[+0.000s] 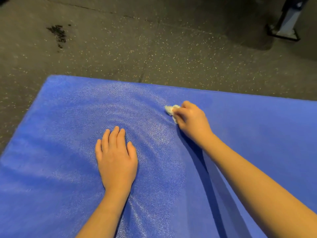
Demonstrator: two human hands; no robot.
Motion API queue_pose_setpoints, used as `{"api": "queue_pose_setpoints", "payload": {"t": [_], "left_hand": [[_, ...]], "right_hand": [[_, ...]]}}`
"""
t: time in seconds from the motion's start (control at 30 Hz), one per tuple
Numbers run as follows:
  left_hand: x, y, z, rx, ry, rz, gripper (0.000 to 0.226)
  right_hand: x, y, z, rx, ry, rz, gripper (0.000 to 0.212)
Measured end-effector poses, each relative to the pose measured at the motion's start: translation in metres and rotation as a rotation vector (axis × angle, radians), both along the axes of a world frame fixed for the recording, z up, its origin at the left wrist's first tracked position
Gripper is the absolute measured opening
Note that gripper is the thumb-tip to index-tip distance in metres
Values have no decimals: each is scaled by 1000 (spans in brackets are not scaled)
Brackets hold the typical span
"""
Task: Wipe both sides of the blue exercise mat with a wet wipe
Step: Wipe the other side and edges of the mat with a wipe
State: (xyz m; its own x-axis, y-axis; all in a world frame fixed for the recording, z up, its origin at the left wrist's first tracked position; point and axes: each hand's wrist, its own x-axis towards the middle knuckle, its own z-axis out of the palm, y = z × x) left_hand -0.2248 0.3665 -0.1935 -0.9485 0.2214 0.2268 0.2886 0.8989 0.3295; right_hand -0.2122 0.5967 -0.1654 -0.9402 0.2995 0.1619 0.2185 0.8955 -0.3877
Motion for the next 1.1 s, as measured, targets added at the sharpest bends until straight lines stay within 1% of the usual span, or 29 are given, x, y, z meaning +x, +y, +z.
{"api": "queue_pose_setpoints", "payload": {"t": [0.03, 0.07, 0.13, 0.17, 0.2, 0.23, 0.27, 0.33, 0.37, 0.4, 0.43, 0.47, 0.5, 0.53, 0.57, 0.6, 0.63, 0.67, 0.7, 0.73, 0.87, 0.97, 1.03, 1.1], "left_hand": [[0, 0, 0, 0, 0, 0, 50], [-1, 0, 0, 1, 1, -1, 50], [-1, 0, 1, 5, 4, -3, 49], [-1, 0, 1, 4, 6, -4, 48], [-1, 1, 1, 2, 5, -4, 47], [-1, 1, 1, -1, 4, -5, 47], [0, 1, 1, -2, 1, -5, 47], [0, 1, 1, 3, -2, -5, 46], [0, 1, 2, 6, -1, -4, 46], [-1, 1, 2, 10, 0, -4, 46], [-1, 1, 3, 14, 1, -7, 45], [-1, 1, 3, 16, 0, -12, 45], [0, 1, 3, 17, -2, -15, 45], [0, 1, 3, 18, -7, -15, 45], [0, 0, 3, 19, -12, -14, 45], [0, 0, 4, 20, -18, -14, 45], [0, 0, 4, 19, -22, -12, 44], [1, 1, 3, 17, -24, -11, 44], [1, 1, 3, 14, -26, -11, 44], [1, 1, 3, 8, -26, -12, 43], [5, -2, 1, -58, -4, -45, 43], [40, -1, 3, -101, -63, -60, 51], [68, 0, 3, -168, -91, -137, 56], [76, -4, 3, -205, -106, -164, 57]], "right_hand": [[1, 12, 1, 49, -3, -30, 14], [-1, 25, -1, 92, -9, -146, 15], [-7, 48, -7, 118, -68, -508, 21], [-10, 47, -9, 96, -78, -626, 23], [-12, 38, -10, 61, -52, -625, 22], [-14, 22, -9, 18, -25, -537, 19], [-11, 5, -10, -18, 16, -379, 17], [10, -20, -8, -52, 32, -20, 15], [19, -20, -6, -16, 20, 104, 10], [22, -10, -5, 68, 29, 155, 8], [22, 4, -5, 136, 45, 94, 10], [22, 18, -9, 162, 57, -74, 12], [22, 28, -11, 135, 60, -281, 16], [24, 30, -16, 72, 71, -433, 20], [27, 23, -21, 17, 105, -463, 25], [32, 9, -25, -16, 139, -388, 29], [40, -9, -28, -30, 171, -264, 29], [49, -23, -30, -31, 211, -147, 27], [56, -31, -31, -30, 241, -87, 23], [59, -32, -31, -23, 259, -83, 19], [55, -28, -34, -11, 316, -141, 14], [55, -30, -35, 21, 315, -147, 13], [55, -30, -35, 72, 280, -290, 13], [54, -32, -34, 114, 247, -515, 11]]}}
